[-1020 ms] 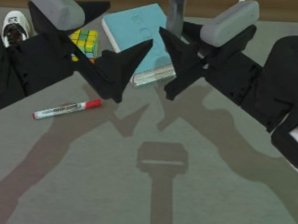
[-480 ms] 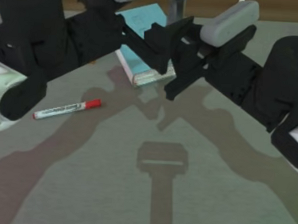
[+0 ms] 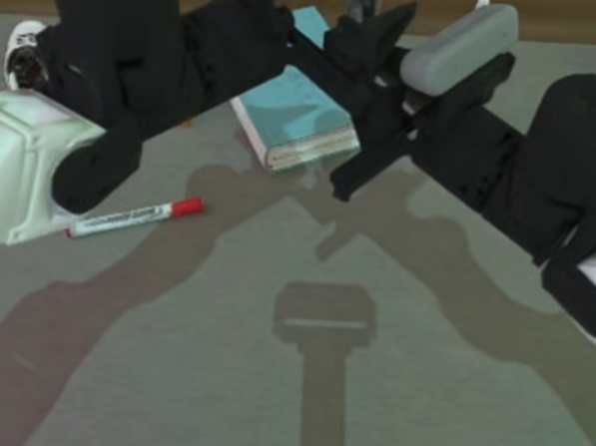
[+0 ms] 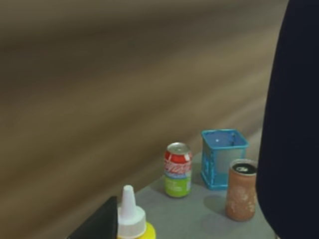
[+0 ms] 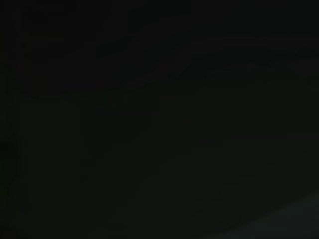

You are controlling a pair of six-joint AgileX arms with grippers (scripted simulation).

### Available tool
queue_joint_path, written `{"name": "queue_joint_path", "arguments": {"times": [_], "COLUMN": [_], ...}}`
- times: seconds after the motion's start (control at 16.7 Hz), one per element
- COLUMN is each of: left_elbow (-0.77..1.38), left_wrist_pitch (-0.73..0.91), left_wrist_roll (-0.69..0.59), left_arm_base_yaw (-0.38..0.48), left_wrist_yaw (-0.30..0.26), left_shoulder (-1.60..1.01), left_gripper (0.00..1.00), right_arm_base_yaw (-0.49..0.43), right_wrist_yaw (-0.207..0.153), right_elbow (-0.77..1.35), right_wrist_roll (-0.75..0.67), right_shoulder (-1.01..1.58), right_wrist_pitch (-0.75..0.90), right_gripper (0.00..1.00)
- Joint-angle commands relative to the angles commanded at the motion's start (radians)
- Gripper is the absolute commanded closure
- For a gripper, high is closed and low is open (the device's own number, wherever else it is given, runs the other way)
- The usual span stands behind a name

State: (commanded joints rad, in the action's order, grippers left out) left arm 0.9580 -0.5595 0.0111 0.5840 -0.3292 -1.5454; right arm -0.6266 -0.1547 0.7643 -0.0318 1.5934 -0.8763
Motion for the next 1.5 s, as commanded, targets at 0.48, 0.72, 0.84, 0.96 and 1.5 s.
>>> {"name": "queue_joint_path", "arguments": {"times": [0.48,0.72,0.84,0.96,1.5], "left_elbow": [0.000,0.000,0.000,0.000,0.000], "left_wrist_pitch": [0.000,0.000,0.000,0.000,0.000], "left_wrist_roll": [0.000,0.000,0.000,0.000,0.000], "left_arm_base_yaw": [0.000,0.000,0.000,0.000,0.000], "left_wrist_yaw": [0.000,0.000,0.000,0.000,0.000], "left_shoulder": [0.000,0.000,0.000,0.000,0.000], "left_gripper": [0.60,0.90,1.00,1.00,1.00], "right_arm_base_yaw": [0.000,0.000,0.000,0.000,0.000], "right_wrist_yaw": [0.000,0.000,0.000,0.000,0.000], "right_elbow": [0.000,0.000,0.000,0.000,0.000], "right_wrist_roll": [0.000,0.000,0.000,0.000,0.000], "right_shoulder": [0.000,0.000,0.000,0.000,0.000], "right_wrist_pitch": [0.000,0.000,0.000,0.000,0.000], "right_gripper": [1.00,1.00,1.00,1.00,0.77]}}
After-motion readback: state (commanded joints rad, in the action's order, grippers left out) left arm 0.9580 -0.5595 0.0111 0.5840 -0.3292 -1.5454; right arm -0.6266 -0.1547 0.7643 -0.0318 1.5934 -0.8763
